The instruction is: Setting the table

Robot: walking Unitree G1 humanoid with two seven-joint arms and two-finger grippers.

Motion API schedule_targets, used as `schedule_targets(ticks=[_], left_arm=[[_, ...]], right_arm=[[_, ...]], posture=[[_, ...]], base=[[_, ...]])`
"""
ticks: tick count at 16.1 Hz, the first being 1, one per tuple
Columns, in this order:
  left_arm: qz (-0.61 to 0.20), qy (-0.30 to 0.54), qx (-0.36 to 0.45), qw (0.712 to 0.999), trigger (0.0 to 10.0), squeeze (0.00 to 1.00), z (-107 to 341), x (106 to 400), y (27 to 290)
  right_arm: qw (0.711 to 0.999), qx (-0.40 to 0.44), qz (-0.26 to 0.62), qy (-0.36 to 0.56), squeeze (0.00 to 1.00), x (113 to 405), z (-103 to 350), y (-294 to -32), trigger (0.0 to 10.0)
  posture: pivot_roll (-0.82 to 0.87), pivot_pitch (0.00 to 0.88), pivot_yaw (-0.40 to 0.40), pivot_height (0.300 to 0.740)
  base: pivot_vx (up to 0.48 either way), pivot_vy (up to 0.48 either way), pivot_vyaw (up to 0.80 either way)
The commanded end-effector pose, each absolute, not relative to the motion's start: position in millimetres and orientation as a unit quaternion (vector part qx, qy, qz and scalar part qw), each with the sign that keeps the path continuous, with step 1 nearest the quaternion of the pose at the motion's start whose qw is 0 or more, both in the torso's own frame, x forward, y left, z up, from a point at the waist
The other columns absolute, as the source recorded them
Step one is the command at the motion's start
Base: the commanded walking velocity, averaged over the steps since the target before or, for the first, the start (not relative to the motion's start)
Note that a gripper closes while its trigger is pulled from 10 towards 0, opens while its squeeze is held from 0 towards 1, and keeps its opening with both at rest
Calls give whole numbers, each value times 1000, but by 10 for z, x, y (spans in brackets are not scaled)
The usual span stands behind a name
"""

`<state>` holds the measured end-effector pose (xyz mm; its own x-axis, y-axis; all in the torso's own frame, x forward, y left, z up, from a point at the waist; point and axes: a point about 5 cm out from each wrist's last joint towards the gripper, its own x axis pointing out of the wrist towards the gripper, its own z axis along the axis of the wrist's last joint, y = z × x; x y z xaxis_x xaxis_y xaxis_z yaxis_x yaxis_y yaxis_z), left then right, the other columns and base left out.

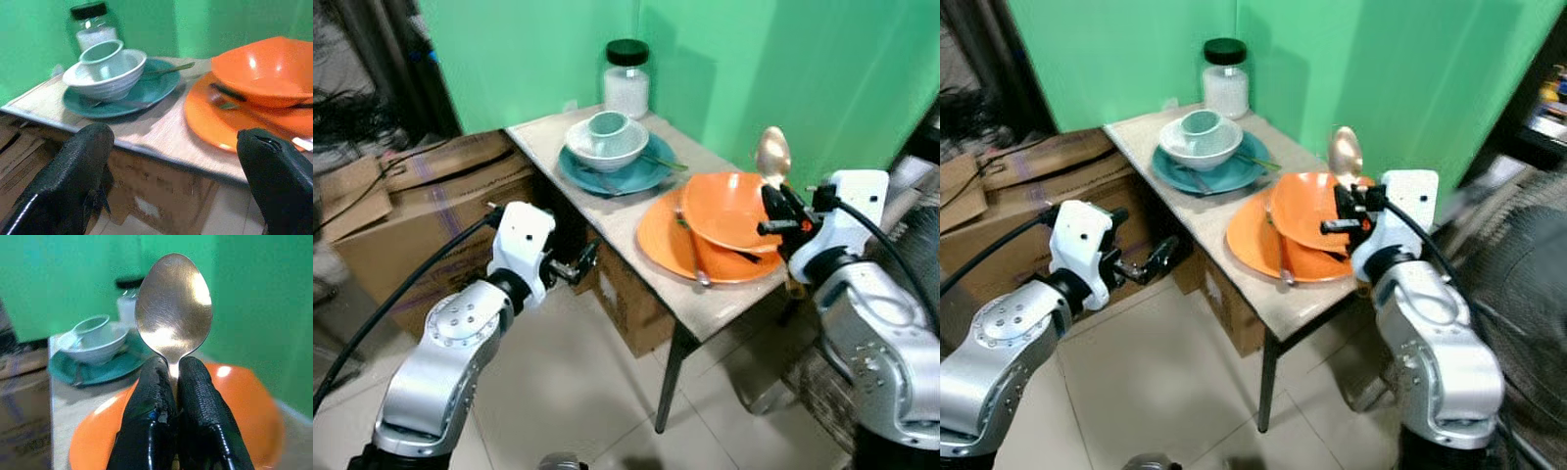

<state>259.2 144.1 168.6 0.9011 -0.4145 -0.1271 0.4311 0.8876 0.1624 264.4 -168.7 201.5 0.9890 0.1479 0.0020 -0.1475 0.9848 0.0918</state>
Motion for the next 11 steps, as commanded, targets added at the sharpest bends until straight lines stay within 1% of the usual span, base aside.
schedule_targets(ticks=[1,3,4,6,7,10,11], left_arm=[[-214,35,99,971,10000,0,1744,2597,1421],[-203,40,98,973,10000,0,1726,2591,1439],[-201,42,99,974,10000,0,1715,2579,1446],[-188,42,103,976,10000,0,1710,2565,1466],[-182,40,103,977,10000,0,1715,2565,1472],[-156,24,106,982,10000,0,1757,2576,1514],[-149,21,105,983,10000,0,1767,2566,1532]], right_arm=[[998,33,54,-8,0,2627,2022,-1726,10000],[999,-24,32,-5,0,2634,1992,-1715,10000],[999,-30,26,-6,0,2639,1991,-1699,10000],[1000,-12,7,-18,0,2679,2006,-1686,10000],[999,-25,-13,-27,0,2697,2022,-1711,10000],[999,-24,-13,-36,0,2758,2041,-1721,10000],[999,-9,-7,-31,0,2774,2025,-1707,10000]], posture=[[151,0,11,740],[160,0,-1,740],[166,0,-8,740],[179,0,-21,740],[182,0,-24,740],[201,0,-46,740],[204,0,-49,740]], base=[[0,0,-788],[0,0,-784],[0,0,-775],[0,0,-769],[0,0,-769],[0,0,-781],[0,0,-788]])
